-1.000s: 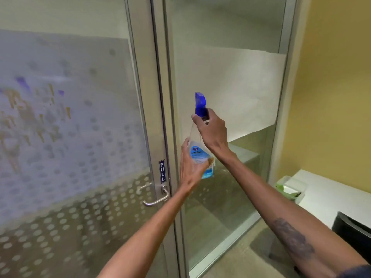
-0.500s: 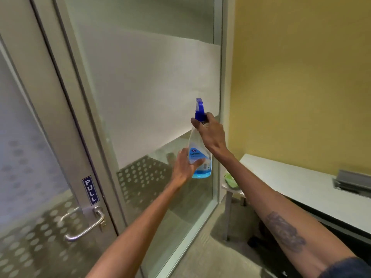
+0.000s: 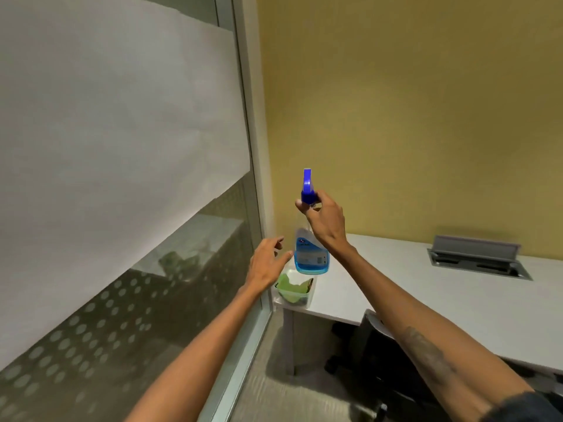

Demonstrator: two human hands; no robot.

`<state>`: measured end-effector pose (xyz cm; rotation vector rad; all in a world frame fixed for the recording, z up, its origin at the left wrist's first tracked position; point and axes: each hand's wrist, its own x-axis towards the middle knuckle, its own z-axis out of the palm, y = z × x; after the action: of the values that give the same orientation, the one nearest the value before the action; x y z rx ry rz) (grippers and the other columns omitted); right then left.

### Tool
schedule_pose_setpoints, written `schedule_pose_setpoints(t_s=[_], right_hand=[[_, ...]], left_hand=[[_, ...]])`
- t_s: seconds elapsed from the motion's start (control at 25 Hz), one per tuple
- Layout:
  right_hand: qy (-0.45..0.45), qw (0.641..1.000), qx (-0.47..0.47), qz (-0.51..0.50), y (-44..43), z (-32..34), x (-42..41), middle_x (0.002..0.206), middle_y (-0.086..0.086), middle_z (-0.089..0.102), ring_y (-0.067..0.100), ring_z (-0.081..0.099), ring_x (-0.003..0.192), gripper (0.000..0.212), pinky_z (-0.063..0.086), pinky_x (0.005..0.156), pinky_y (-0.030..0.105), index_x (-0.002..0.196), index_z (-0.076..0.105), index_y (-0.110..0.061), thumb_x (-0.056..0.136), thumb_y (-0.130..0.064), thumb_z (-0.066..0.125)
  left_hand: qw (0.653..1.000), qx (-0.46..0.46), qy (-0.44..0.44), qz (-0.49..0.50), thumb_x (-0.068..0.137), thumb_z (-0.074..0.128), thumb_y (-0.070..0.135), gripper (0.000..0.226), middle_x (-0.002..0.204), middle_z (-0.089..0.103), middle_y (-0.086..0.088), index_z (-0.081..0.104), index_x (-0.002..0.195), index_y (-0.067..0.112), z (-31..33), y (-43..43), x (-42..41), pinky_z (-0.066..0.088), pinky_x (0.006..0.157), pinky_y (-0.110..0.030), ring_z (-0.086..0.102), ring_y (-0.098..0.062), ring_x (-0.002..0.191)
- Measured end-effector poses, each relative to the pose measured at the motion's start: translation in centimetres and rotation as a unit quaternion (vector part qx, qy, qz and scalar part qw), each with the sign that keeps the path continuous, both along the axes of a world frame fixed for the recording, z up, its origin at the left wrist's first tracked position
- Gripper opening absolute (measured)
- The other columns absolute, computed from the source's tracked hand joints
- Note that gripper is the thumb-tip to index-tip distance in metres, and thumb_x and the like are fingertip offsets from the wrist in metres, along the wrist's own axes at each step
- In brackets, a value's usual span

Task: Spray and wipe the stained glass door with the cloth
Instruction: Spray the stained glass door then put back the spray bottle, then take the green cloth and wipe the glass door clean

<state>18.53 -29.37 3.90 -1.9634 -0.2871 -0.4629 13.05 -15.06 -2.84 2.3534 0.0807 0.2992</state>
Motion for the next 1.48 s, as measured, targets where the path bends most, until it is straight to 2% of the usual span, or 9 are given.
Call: schedule_pose_setpoints(t_s=[0.2,0.44,0.64,0.72,1.04,1.2,1.36,1.48], right_hand=[[0.07,0.995,-0.005,-0.07,-3.0,-6.1,7.9,0.101,0.0,0.066,0.024,0.062,0.092,0.027,0.042,0.076,0.033,0.112,0.063,-0.014,0.095,-0.034,0.069],[0.157,0.982,-0.024,-0.102,-5.7,-13.3,17.1,0.113,0.008,0.072,0.022,0.053,0.09,0.031,0.035,0.078,0.03,0.118,0.066,-0.013,0.093,-0.031,0.072],[0.245,0.965,-0.051,-0.084,-7.1,-18.9,23.5,0.12,0.014,0.071,0.035,0.062,0.108,0.034,0.039,0.083,0.032,0.122,0.065,-0.007,0.093,-0.022,0.074],[0.265,0.959,-0.054,-0.087,-7.5,-20.7,25.2,0.119,0.016,0.071,0.036,0.063,0.109,0.032,0.043,0.085,0.033,0.12,0.066,-0.005,0.093,-0.02,0.073],[0.295,0.952,-0.04,-0.075,-6.1,-25.5,30.2,0.125,0.019,0.069,0.035,0.064,0.114,0.037,0.048,0.097,0.037,0.129,0.062,-0.003,0.095,-0.015,0.07],[0.302,0.949,-0.034,-0.088,-5.4,-27.3,31.5,0.124,0.019,0.069,0.036,0.065,0.114,0.034,0.049,0.095,0.037,0.126,0.062,-0.002,0.095,-0.015,0.07],[0.304,0.946,-0.031,-0.105,-5.2,-28.6,32.4,0.122,0.019,0.07,0.035,0.065,0.111,0.035,0.047,0.091,0.034,0.126,0.063,-0.002,0.095,-0.015,0.071],[0.3,0.946,-0.028,-0.121,-4.7,-29.7,32.5,0.123,0.019,0.07,0.035,0.066,0.111,0.038,0.046,0.088,0.032,0.128,0.062,-0.001,0.094,-0.015,0.072]], left_hand=[[0.997,0.026,0.063,-0.023,0.098,0.064,0.033,0.047,0.135,0.062,-0.006,0.057,0.141,0.016,-4.0,-0.6,7.5,0.049,0.103,-0.035,0.062,-0.019,0.118],[0.992,0.062,0.101,-0.034,0.099,0.062,0.034,0.044,0.135,0.065,-0.002,0.06,0.14,0.018,-7.9,-1.5,15.6,0.049,0.103,-0.038,0.063,-0.02,0.12],[0.986,0.084,0.141,-0.02,0.099,0.062,0.033,0.04,0.133,0.068,-0.001,0.064,0.136,0.016,-10.7,-2.0,21.6,0.051,0.102,-0.04,0.065,-0.021,0.119],[0.984,0.089,0.155,-0.014,0.099,0.062,0.033,0.038,0.13,0.07,0.0,0.066,0.133,0.017,-11.9,-1.9,23.3,0.053,0.101,-0.041,0.068,-0.02,0.115],[0.969,0.076,0.233,0.029,0.101,0.06,0.029,0.031,0.126,0.072,-0.005,0.071,0.128,0.018,-16.8,-0.1,27.9,0.06,0.095,-0.04,0.071,-0.022,0.11],[0.962,0.081,0.26,0.034,0.101,0.06,0.027,0.031,0.125,0.073,-0.007,0.071,0.129,0.018,-18.6,1.4,29.4,0.059,0.097,-0.045,0.071,-0.026,0.11],[0.955,0.103,0.27,0.059,0.101,0.06,0.025,0.031,0.119,0.074,-0.006,0.07,0.129,0.018,-20.7,3.4,29.9,0.059,0.09,-0.036,0.072,-0.023,0.105],[0.949,0.118,0.283,0.074,0.1,0.059,0.023,0.03,0.116,0.076,-0.005,0.072,0.126,0.02,-22.3,5.0,30.2,0.059,0.089,-0.037,0.072,-0.025,0.103]])
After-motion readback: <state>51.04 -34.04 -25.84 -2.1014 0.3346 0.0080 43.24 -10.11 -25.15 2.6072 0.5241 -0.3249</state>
